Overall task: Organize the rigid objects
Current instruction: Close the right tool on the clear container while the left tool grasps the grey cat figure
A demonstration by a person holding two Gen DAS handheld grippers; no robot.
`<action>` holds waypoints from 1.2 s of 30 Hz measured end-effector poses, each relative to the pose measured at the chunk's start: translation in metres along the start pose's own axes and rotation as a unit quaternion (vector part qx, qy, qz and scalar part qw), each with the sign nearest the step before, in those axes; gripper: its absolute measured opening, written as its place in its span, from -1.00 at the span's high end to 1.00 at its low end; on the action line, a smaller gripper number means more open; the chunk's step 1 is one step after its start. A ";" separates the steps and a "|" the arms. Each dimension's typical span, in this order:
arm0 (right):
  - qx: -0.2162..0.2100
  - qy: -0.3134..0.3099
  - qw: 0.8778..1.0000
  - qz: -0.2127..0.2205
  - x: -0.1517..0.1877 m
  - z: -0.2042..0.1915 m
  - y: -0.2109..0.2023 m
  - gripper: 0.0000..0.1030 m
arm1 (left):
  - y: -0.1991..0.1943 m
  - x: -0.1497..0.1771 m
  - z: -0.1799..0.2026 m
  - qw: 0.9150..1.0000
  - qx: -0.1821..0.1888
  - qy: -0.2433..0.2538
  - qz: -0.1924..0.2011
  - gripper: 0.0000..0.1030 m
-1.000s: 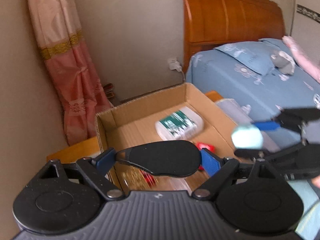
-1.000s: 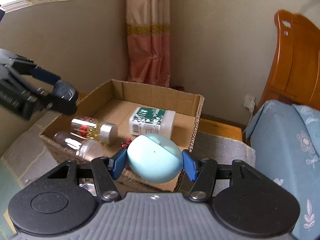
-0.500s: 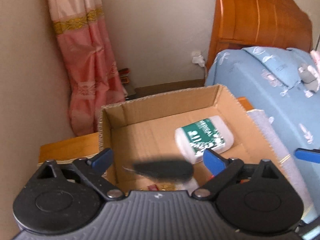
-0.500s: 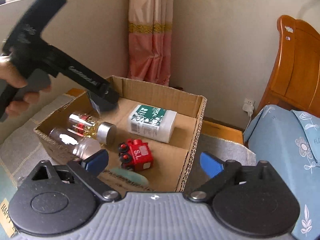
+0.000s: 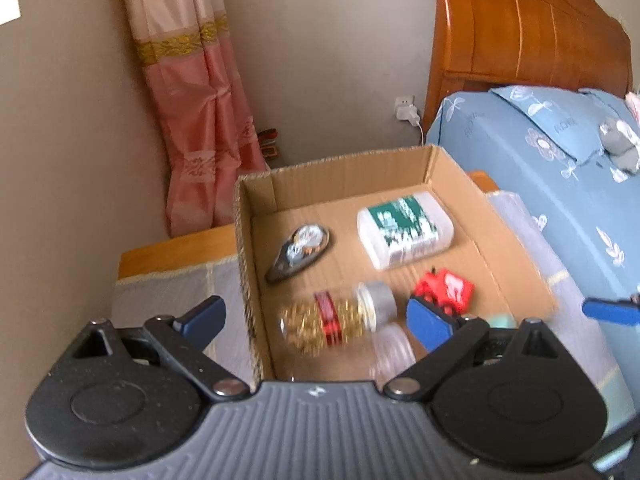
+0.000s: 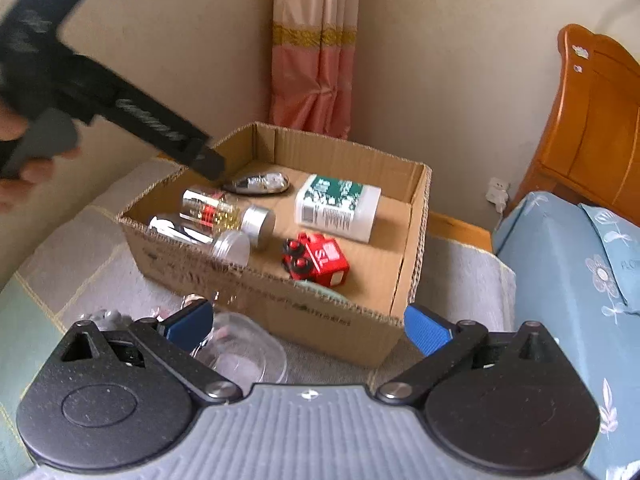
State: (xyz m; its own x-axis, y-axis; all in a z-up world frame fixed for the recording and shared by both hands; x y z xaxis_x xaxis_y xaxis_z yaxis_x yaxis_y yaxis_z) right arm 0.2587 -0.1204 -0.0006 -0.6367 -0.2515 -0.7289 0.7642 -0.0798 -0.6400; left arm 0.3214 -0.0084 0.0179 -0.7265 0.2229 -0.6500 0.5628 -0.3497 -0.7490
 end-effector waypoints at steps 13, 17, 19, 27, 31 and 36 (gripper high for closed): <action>0.003 0.065 0.996 -0.066 0.026 -0.014 -0.004 -1.00 | -0.052 0.072 0.008 0.999 -0.014 0.001 0.038 -0.97; 0.014 0.080 0.994 -0.078 0.025 -0.023 0.002 -1.00 | -0.057 0.090 0.004 0.999 -0.026 0.003 0.044 -0.97; 0.015 0.090 0.992 -0.083 0.025 -0.028 0.007 -1.00 | -0.060 0.097 0.001 0.998 -0.033 0.003 0.047 -0.97; 0.019 0.119 0.988 -0.100 0.024 -0.045 0.026 -1.00 | -0.067 0.117 -0.006 0.997 -0.044 -0.003 0.059 -0.98; 0.029 0.123 0.986 -0.110 0.023 -0.050 0.038 -1.00 | -0.070 0.120 -0.009 0.997 -0.045 -0.006 0.067 -0.98; 0.033 0.124 0.986 -0.108 0.027 -0.050 0.045 -1.00 | -0.074 0.123 -0.011 0.996 -0.042 -0.003 0.073 -0.98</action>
State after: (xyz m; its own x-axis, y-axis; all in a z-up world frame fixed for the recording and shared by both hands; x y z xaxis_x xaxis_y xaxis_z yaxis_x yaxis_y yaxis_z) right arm 0.2710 -0.0822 -0.0609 -0.7847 0.0203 -0.6196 0.6079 -0.1709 -0.7754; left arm 0.1953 0.0551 -0.0081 -0.6374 0.1690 -0.7517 0.6931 -0.3004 -0.6553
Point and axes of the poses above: each gripper's, at about its wrist camera, not at the fingertips, and y roughly the way its jaws point, z to its right, x to its underside, the point moved 3 cm from there along y, roughly the way its jaws point, and after that the axes turned 14 degrees about x, right-handed, at the moved point
